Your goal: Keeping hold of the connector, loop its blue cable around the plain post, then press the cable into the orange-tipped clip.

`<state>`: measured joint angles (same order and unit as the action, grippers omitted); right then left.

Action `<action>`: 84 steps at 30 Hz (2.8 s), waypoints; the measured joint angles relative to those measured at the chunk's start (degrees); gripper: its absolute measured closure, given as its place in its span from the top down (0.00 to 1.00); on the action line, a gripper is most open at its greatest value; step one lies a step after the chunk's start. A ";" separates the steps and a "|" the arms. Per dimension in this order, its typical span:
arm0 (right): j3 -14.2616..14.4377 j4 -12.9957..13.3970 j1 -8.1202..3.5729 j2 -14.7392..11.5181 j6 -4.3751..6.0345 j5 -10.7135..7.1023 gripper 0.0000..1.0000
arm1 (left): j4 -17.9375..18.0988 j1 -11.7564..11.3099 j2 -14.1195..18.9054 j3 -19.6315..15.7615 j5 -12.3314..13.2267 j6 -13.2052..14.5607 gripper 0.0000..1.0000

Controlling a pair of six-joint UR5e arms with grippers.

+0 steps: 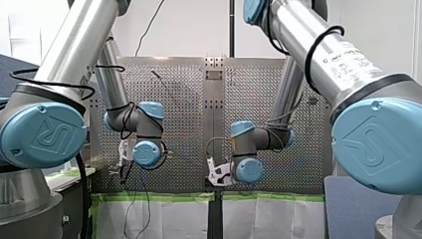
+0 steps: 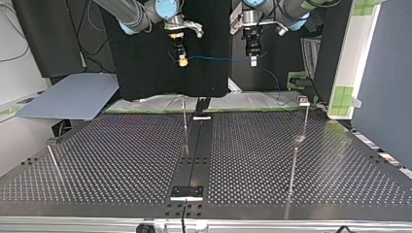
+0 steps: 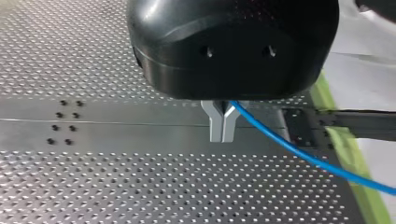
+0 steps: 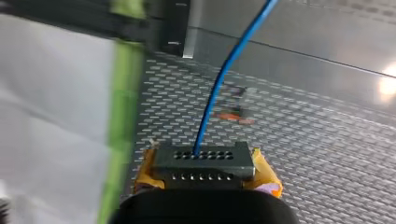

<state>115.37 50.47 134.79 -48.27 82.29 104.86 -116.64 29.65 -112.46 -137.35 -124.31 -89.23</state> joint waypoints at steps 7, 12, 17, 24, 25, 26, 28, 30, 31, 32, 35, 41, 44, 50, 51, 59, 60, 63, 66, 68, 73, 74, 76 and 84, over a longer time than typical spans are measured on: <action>0.00 -2.01 0.00 1.47 -0.01 0.00 0.00 | -1.66 -0.01 0.02 0.00 0.00 0.02 0.00; -0.16 -2.06 -0.06 1.30 0.42 -0.43 0.00 | -1.13 -0.12 0.66 -0.48 0.62 -0.38 0.00; -0.88 -3.65 0.25 -0.73 2.61 -1.20 0.00 | 0.74 -0.23 3.13 -0.94 1.86 -2.51 0.00; -1.30 -6.45 0.47 -4.46 6.24 -3.95 0.00 | -1.82 -0.78 7.25 -0.94 1.77 -6.57 0.00; -1.62 -6.77 0.44 -5.11 6.71 -4.58 0.00 | -2.35 -0.87 7.78 -0.92 1.74 -7.10 0.00; -1.92 -7.05 0.40 -5.60 7.03 -5.06 0.00 | -2.84 -0.95 8.32 -0.90 1.66 -7.64 0.00; -2.84 -7.90 0.33 -6.78 7.75 -6.06 0.00 | -4.10 -1.14 9.58 -0.81 1.42 -8.81 0.00; -3.70 -8.76 0.27 -7.76 8.26 -6.56 0.00 | -5.26 -1.27 10.86 -0.58 1.23 -9.55 0.00; -4.37 -9.40 0.22 -8.45 8.53 -6.76 0.00 | -5.77 -1.30 11.37 -0.41 1.17 -9.72 0.00; -4.86 -9.89 0.18 -8.96 8.69 -6.84 0.00 | -6.22 -1.32 11.87 -0.21 1.12 -9.82 0.00; -6.51 -11.54 0.09 -10.63 8.97 -7.01 0.00 | -7.82 -1.35 13.49 0.76 0.62 -9.87 0.00; -10.08 -15.10 -0.20 -14.20 9.14 -7.13 0.00 | -10.68 -1.39 16.39 3.31 -1.70 -10.06 0.00; -11.84 -16.86 -0.34 -15.97 9.17 -7.13 0.00 | -12.13 -1.44 17.84 4.75 -3.13 -10.54 0.00; -15.20 -20.21 -0.91 -19.32 9.13 -7.30 0.00 | -15.42 -1.81 21.13 8.05 -4.88 -12.85 0.00; -15.69 -20.72 -0.98 -19.82 9.10 -7.32 0.00 | -16.04 -1.87 21.74 8.64 -4.97 -13.05 0.00; -19.11 -25.11 -1.79 -24.40 9.03 -7.60 0.00 | -19.62 -2.71 25.32 12.23 -5.12 -13.27 0.00; -19.56 -25.61 -1.94 -24.92 9.06 -7.72 0.00 | -20.30 -2.86 25.97 12.88 -5.16 -13.21 0.00; -21.21 -27.02 -2.35 -26.64 9.12 -8.58 0.00 | -21.99 -3.40 27.66 14.57 -5.79 -12.77 0.00; -22.85 -27.97 -2.69 -28.30 9.18 -9.72 0.00 | -23.64 -4.15 29.31 16.22 -6.89 -11.86 0.00; -23.97 -28.81 -2.85 -29.43 9.17 -10.43 0.00 | -24.59 -4.73 30.30 17.22 -7.27 -11.34 0.00; -26.85 -31.34 -2.96 -30.55 9.05 -12.07 0.00 | -27.19 -6.94 32.86 19.77 -6.10 -10.96 0.00; -27.35 -31.61 -2.99 -30.40 9.09 -12.24 0.00 | -27.68 -7.42 33.36 20.28 -5.65 -11.00 0.00; -28.56 -32.14 -3.05 -29.82 9.18 -12.57 0.00 | -28.83 -8.55 34.23 21.42 -4.57 -11.33 0.00; -32.72 -34.97 -3.37 -26.41 9.97 -13.90 0.00 | -33.56 -13.31 32.00 26.18 0.15 -12.71 0.00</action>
<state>82.65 15.51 131.42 -74.68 92.26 90.96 -150.20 16.34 -80.46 -111.17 -124.17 -101.94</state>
